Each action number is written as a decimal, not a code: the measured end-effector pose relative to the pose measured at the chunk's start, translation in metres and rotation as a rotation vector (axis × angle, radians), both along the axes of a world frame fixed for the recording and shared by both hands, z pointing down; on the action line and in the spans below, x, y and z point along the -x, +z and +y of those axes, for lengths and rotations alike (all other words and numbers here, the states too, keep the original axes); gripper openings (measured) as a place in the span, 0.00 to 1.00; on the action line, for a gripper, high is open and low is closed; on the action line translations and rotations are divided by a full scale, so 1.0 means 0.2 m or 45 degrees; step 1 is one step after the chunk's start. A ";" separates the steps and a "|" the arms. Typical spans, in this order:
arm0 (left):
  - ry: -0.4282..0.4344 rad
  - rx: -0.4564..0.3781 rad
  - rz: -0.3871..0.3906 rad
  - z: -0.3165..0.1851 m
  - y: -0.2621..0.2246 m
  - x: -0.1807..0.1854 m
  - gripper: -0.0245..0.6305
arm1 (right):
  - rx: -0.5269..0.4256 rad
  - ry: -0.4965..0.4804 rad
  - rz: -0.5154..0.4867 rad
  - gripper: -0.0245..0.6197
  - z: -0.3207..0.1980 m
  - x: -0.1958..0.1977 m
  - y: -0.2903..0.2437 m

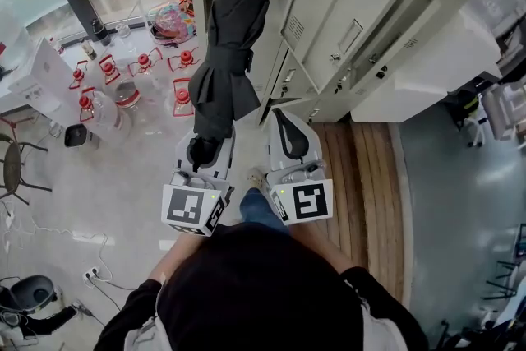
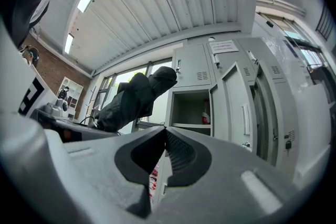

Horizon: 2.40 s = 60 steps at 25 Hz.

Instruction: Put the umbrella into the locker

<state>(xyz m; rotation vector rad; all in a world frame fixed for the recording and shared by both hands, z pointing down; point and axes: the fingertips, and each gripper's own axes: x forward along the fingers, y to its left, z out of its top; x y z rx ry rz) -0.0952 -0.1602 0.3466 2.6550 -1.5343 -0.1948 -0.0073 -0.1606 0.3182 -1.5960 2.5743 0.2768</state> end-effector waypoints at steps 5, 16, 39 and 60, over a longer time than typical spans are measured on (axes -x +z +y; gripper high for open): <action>-0.005 0.003 0.001 -0.25 0.01 -0.06 0.20 | -0.001 -0.028 -0.004 0.04 -0.29 -0.04 -0.01; -0.085 0.086 -0.069 -0.77 0.13 -0.15 0.20 | 0.053 -0.142 -0.013 0.04 -0.91 -0.11 0.05; -0.108 0.419 -0.188 -1.24 0.72 -0.05 0.20 | 0.201 -0.237 0.069 0.04 -1.48 -0.02 0.42; 0.066 0.577 -0.140 -1.79 0.74 -0.13 0.20 | 0.272 -0.026 0.045 0.04 -1.83 -0.05 0.48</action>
